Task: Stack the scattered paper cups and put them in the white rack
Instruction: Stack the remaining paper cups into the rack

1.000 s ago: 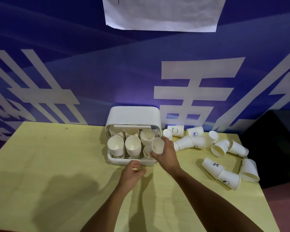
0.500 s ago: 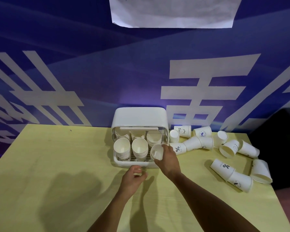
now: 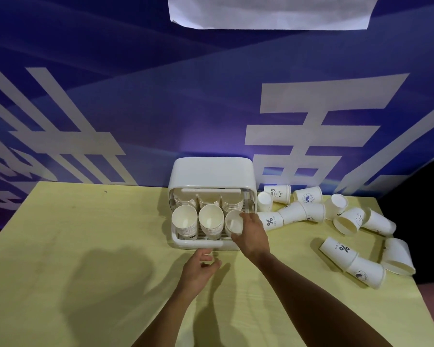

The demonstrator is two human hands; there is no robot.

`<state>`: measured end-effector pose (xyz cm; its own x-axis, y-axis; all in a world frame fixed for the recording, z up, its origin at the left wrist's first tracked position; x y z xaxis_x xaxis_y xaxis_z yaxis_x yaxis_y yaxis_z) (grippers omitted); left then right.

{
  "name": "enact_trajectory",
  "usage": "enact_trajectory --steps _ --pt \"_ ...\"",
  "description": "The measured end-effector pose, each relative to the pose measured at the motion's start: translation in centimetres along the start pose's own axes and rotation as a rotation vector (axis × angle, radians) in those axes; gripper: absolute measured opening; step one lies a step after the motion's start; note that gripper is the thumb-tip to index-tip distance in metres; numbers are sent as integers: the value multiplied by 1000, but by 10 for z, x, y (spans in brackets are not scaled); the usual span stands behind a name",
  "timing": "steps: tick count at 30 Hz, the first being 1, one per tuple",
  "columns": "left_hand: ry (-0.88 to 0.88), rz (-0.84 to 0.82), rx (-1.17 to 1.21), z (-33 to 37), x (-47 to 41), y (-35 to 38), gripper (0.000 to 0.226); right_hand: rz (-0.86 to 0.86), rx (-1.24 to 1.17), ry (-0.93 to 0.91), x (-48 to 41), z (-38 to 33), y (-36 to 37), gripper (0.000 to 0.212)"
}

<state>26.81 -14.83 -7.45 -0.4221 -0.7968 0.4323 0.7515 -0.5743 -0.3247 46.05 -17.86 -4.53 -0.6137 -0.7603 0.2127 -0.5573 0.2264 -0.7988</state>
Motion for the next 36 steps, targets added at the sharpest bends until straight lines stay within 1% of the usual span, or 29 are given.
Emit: enact_trajectory --steps 6,10,13,19,23,26,29,30,32,34,36 --pt "-4 -42 -19 7 2 15 38 -15 -45 -59 8 15 -10 68" --pt "12 -93 -49 18 3 35 28 6 -70 -52 14 37 -26 65" --pt "35 -125 -60 28 2 56 27 22 -42 4 18 61 -44 65" --pt "64 -233 -99 49 0 107 33 76 -50 157 34 121 -85 66" --pt "98 -308 -172 67 3 145 37 135 -78 234 51 162 -113 63" --pt "123 -370 -218 78 6 175 38 173 -67 273 64 192 -133 58" --pt "132 -406 -237 88 6 206 36 187 -38 271 75 222 -148 46" --pt "135 -416 -244 92 6 217 35 194 -33 274 77 232 -152 45" --pt "141 -440 -254 100 5 235 35 205 -41 303 81 247 -159 50" --pt "149 -461 -263 109 3 251 39 203 -54 332 82 260 -162 55" --pt "161 -474 -280 117 0 265 42 198 -64 344 82 272 -164 56"
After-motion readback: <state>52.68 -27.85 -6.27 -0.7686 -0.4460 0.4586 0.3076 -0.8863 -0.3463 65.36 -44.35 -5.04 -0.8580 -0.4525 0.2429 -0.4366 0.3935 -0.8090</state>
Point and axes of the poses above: each hand's wrist, its own x-axis away from the middle knuckle, its own y-axis out of the palm, z = x × y, the point moved 1 cm from there along -x, towards the middle knuckle, and after that the axes turned 5 degrees about y, right-handed, at the moved point
